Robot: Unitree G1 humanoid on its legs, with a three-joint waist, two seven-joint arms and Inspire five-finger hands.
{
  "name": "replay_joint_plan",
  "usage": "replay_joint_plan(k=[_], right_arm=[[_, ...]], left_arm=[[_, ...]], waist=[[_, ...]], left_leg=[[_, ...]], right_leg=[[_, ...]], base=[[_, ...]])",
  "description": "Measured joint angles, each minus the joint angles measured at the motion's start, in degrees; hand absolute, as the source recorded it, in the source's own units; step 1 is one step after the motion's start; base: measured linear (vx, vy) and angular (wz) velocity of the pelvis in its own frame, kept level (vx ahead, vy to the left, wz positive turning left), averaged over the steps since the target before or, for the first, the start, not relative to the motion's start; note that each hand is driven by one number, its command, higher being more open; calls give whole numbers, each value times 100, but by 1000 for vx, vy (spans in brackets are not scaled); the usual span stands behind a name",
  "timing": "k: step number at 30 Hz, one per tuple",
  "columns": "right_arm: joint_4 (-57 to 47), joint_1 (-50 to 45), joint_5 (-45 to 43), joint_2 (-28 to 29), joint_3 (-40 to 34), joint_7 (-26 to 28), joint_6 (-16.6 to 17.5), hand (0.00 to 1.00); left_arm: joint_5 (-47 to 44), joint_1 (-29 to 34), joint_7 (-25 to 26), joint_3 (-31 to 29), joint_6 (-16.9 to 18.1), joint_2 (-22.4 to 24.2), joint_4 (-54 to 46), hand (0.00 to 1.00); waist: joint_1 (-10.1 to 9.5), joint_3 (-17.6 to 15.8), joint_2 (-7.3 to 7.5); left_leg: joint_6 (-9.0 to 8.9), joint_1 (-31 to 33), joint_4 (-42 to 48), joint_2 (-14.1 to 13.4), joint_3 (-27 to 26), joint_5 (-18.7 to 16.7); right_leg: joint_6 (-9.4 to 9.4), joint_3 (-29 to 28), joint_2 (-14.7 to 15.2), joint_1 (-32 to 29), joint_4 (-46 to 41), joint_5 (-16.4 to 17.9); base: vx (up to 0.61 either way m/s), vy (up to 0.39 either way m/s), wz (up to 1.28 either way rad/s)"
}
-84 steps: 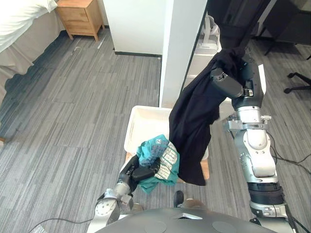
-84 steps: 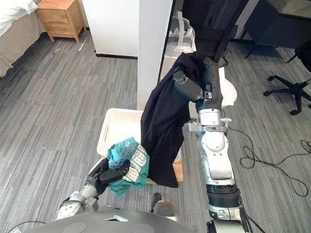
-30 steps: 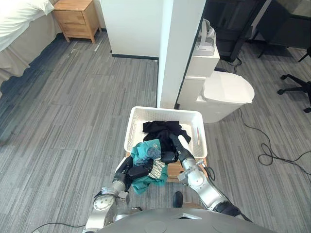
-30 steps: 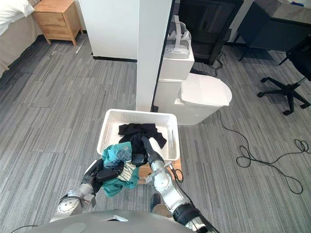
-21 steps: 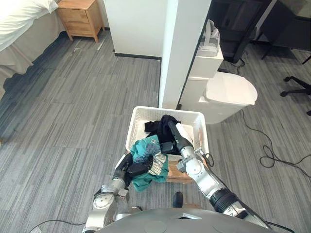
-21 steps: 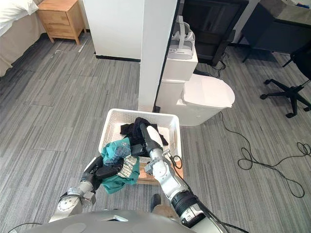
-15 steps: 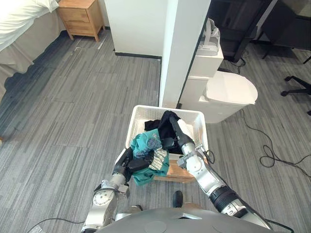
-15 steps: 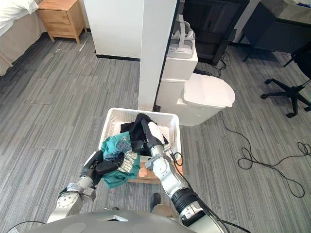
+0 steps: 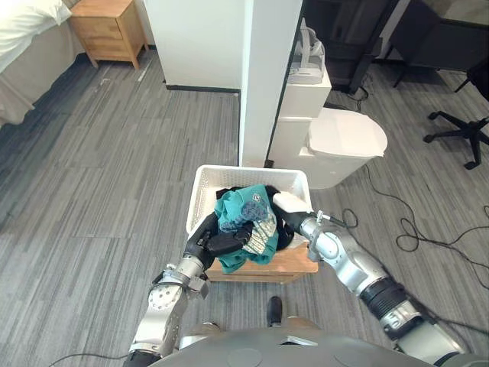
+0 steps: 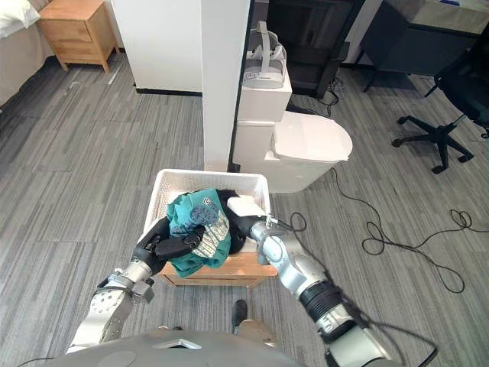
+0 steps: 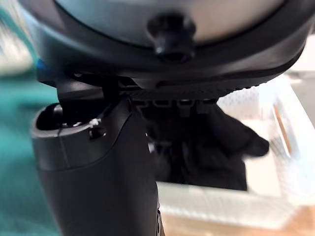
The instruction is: Tidy up the quilt and then pick up the clothes from the bed and put them into the laundry hamper
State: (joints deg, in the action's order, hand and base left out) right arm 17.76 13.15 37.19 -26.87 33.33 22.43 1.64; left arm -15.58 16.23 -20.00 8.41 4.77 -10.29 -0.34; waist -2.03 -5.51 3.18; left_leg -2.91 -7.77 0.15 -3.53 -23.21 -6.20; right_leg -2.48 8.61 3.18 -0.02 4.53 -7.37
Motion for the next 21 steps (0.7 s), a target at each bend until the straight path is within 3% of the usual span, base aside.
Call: replay_joint_plan(k=[3, 5, 9, 10, 15, 21], right_arm=[[-120, -18, -217, -260, 121, 873, -194, 100], [-255, -26, -217, -381, 94, 1036, -264, 100], [-896, -105, -450, -813, -405, 1276, -382, 100], [-1072, -118, -508, -982, -617, 1382, -417, 100], [-1518, -145, -669, -1329, -914, 1881, -718, 100], [-2490, -735, -1108, -1308, -1417, 1977, -1071, 100]], left_arm=[[83, -16, -48, -276, -4, -159, -917, 0], [252, -140, 16, -496, 49, -222, -1216, 0], [522, -998, 432, -1085, 100, -1059, -1296, 0], [516, -1428, 619, -1256, 100, -1393, -1101, 0], [534, -2702, 1136, -1372, 103, -1980, -82, 0], [699, -2804, 1113, -1227, 31, -1950, 619, 0]], waist=[[-23, -1, 17], [-17, -1, 16], [63, 4, 16], [86, 11, 10], [178, 93, 21], [384, 193, 13]], left_leg=[[4, 41, 66, -15, 46, 3], [4, 42, 66, -15, 46, 3], [13, 46, 69, -10, 65, 31], [20, 42, 67, -5, 60, 43], [19, -42, 49, -1, -43, 65], [6, -202, -41, 9, -418, 54]], right_leg=[[0, 50, -1, -1, -1, 0], [-1, 63, -1, -1, -1, 0], [0, 80, 5, 2, -1, 0], [7, 76, 8, 2, -2, -8], [47, -4, -3, 20, -1, -58], [72, -366, -70, -8, 0, -122]], base=[[-9, -22, 9], [0, 0, 0], [-34, -1, 1], [-44, 0, 0], [-39, 6, -8], [-45, 12, -29]])
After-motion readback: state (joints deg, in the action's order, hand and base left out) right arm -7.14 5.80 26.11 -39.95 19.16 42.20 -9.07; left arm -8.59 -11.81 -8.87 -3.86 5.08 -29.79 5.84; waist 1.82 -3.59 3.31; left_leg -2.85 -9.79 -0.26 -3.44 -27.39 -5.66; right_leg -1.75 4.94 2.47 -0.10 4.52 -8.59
